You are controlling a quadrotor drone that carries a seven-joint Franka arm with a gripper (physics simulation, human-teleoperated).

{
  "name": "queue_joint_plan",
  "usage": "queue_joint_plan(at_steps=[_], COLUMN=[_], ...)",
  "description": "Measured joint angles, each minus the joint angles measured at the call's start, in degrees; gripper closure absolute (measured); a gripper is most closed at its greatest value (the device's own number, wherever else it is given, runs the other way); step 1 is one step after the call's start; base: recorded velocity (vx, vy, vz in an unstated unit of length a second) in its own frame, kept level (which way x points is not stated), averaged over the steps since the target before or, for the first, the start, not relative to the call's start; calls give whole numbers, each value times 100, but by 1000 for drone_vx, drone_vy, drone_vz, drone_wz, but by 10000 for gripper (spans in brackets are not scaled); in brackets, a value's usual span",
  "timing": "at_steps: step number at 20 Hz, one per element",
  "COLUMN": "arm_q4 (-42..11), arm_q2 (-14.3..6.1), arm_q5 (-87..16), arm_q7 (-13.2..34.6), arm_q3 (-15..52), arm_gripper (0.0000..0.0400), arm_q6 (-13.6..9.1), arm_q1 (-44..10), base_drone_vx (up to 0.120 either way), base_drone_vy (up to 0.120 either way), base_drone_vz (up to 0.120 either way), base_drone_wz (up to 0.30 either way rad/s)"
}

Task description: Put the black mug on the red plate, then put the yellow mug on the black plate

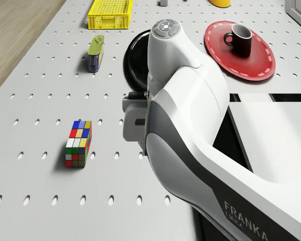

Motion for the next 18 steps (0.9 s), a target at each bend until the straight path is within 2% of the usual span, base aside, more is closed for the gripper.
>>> queue_joint_plan(at_steps=[18], arm_q4=[0], arm_q2=[-1], arm_q5=[0], arm_q7=[0], arm_q3=[0], arm_gripper=[0], arm_q6=[1], arm_q1=[0], base_drone_vx=[-120], base_drone_vy=[120], base_drone_vz=[0], base_drone_wz=[0])
